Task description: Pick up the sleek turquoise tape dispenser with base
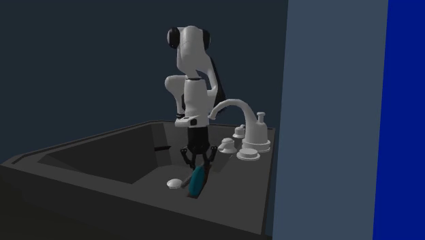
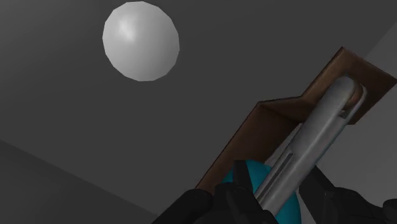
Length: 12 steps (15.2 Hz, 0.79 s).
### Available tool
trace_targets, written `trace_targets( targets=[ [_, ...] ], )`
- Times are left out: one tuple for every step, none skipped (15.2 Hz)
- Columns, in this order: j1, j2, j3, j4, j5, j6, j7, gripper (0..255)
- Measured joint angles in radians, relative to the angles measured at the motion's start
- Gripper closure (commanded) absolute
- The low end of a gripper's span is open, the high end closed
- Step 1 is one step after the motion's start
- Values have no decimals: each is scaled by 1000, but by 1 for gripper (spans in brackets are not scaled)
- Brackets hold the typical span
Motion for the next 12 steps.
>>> trace_targets(
  targets=[
    [0,-13,-2,-2,-2,-11,0,255],
    [3,-23,-5,-4,-4,-20,3,255],
    [7,-33,-7,-6,-6,-27,7,255],
    [10,-48,-10,-12,-8,-36,9,255],
    [10,-64,-12,-17,-10,-47,9,255],
    [13,-75,-15,-19,-12,-57,12,255],
    [16,-88,-18,-21,-14,-67,15,255],
    [16,-98,-20,-21,-16,-78,15,255],
    [17,-108,-22,-21,-18,-87,16,255],
    [20,-118,-24,-18,-21,-100,20,255],
    [21,-129,-26,-19,-23,-111,22,255],
    [22,-137,-28,-20,-25,-117,23,255]
  ],
)
